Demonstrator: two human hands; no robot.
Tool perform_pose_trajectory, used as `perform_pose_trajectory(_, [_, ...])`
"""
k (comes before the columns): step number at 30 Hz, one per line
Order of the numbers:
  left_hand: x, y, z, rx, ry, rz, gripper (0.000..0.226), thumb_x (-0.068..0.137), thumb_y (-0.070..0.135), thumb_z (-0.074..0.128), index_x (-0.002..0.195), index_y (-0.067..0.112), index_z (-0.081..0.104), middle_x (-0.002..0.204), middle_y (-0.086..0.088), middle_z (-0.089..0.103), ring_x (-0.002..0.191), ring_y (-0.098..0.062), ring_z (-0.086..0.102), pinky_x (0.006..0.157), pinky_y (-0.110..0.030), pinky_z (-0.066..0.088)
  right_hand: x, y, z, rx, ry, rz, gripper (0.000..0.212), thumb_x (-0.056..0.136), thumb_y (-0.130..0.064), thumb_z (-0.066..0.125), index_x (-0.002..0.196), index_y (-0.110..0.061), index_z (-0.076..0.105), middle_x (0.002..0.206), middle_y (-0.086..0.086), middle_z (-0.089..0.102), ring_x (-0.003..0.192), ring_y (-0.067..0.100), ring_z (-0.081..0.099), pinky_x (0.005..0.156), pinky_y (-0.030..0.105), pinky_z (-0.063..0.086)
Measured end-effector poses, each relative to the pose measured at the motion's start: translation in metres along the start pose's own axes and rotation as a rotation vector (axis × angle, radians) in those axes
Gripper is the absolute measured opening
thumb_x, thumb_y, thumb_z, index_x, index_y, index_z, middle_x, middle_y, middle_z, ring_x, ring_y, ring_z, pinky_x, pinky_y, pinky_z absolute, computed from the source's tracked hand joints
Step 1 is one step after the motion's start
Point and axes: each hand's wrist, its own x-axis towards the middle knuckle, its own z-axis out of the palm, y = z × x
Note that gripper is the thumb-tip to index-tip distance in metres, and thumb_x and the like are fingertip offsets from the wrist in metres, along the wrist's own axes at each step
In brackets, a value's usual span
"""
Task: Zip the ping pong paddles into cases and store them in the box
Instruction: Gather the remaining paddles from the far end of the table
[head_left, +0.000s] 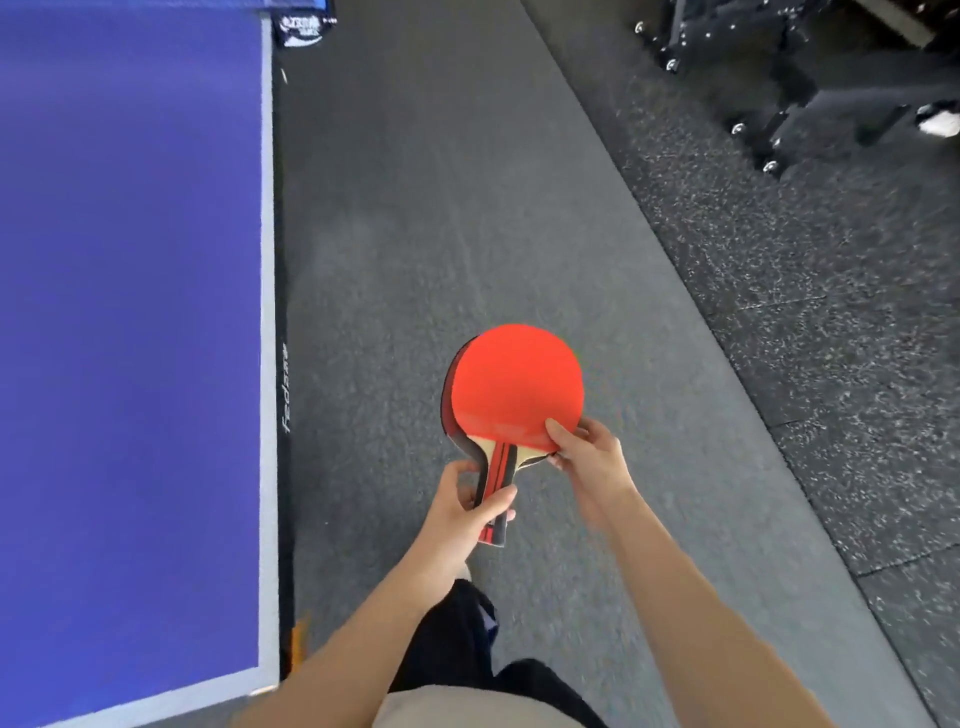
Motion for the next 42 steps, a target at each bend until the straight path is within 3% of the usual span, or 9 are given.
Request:
perform_pose_trajectory(3, [0.033, 0.027, 0.003, 0.018, 0.047, 0.023, 0.037, 0.089, 0.016, 0.067, 0.116, 0.012, 0.043, 0.095, -0.009, 0.063, 0.082, -0.021, 0.069, 0.071, -0.028, 0.055, 0.043, -0.024, 0.015, -0.019, -0.06, 0.037, 0.034, 0.087, -0.007, 0.067, 0.118, 0.0, 0.056, 0.095, 0.006, 0.068, 0.076, 0.013, 0.065, 0.072, 0.027, 0.05])
perform_pose_trajectory(6, [0.065, 0.05, 0.003, -0.005, 0.101, 0.017, 0.036, 0.088, 0.018, 0.068, 0.114, 0.017, 0.043, 0.095, -0.008, 0.065, 0.082, -0.018, 0.069, 0.078, -0.036, 0.055, 0.084, -0.049, 0.035, -0.052, -0.125, 0.059, 0.032, 0.087, -0.008, 0.067, 0.116, -0.002, 0.056, 0.099, 0.008, 0.068, 0.081, 0.015, 0.066, 0.076, 0.028, 0.053])
perform_pose_trajectory(10, [0.118, 0.082, 0.005, -0.062, 0.198, 0.006, 0.04, 0.088, 0.019, 0.069, 0.118, 0.016, 0.043, 0.095, -0.006, 0.067, 0.081, -0.018, 0.071, 0.076, -0.032, 0.055, 0.149, -0.082, 0.065, -0.103, -0.197, 0.063, 0.035, 0.085, -0.008, 0.069, 0.117, -0.001, 0.055, 0.1, 0.009, 0.066, 0.084, 0.019, 0.064, 0.088, 0.037, 0.053])
perform_pose_trajectory(13, [0.168, 0.111, 0.008, -0.089, 0.243, 0.0, 0.045, 0.085, 0.026, 0.072, 0.12, 0.021, 0.043, 0.099, -0.007, 0.069, 0.086, -0.019, 0.072, 0.082, -0.036, 0.055, 0.205, -0.112, 0.087, -0.132, -0.256, 0.074, 0.035, 0.085, -0.01, 0.07, 0.115, -0.004, 0.056, 0.104, 0.009, 0.067, 0.091, 0.021, 0.066, 0.092, 0.038, 0.053])
perform_pose_trajectory(18, [0.255, 0.177, 0.023, -0.135, 0.305, 0.015, 0.05, 0.084, 0.029, 0.073, 0.123, 0.026, 0.041, 0.112, -0.012, 0.067, 0.091, -0.019, 0.072, 0.097, -0.044, 0.05, 0.299, -0.181, 0.119, -0.162, -0.33, 0.064, 0.036, 0.086, -0.009, 0.069, 0.118, -0.002, 0.054, 0.109, 0.012, 0.065, 0.096, 0.023, 0.065, 0.089, 0.036, 0.054])
perform_pose_trajectory(26, [0.367, 0.274, 0.025, -0.206, 0.369, 0.054, 0.053, 0.084, 0.028, 0.072, 0.126, 0.024, 0.04, 0.106, -0.011, 0.069, 0.091, -0.02, 0.071, 0.096, -0.047, 0.05, 0.412, -0.275, 0.18, -0.203, -0.405, 0.064, 0.039, 0.085, -0.011, 0.071, 0.119, -0.005, 0.054, 0.113, 0.011, 0.065, 0.103, 0.024, 0.066, 0.092, 0.038, 0.053])
perform_pose_trajectory(31, [0.439, 0.325, -0.007, -0.228, 0.407, 0.063, 0.047, 0.084, 0.026, 0.072, 0.12, 0.026, 0.042, 0.103, -0.012, 0.069, 0.089, -0.021, 0.071, 0.089, -0.044, 0.054, 0.478, -0.312, 0.243, -0.211, -0.44, 0.084, 0.036, 0.085, -0.008, 0.069, 0.118, -0.006, 0.053, 0.112, 0.009, 0.065, 0.104, 0.023, 0.065, 0.086, 0.033, 0.054])
perform_pose_trajectory(42, [0.605, 0.475, -0.099, -0.211, 0.367, 0.084, 0.054, 0.084, 0.026, 0.072, 0.126, 0.025, 0.038, 0.102, -0.01, 0.069, 0.093, -0.023, 0.07, 0.096, -0.046, 0.051, 0.626, -0.414, 0.393, -0.214, -0.393, 0.049, 0.04, 0.086, -0.009, 0.069, 0.122, -0.003, 0.053, 0.115, 0.011, 0.064, 0.103, 0.024, 0.065, 0.078, 0.028, 0.053])
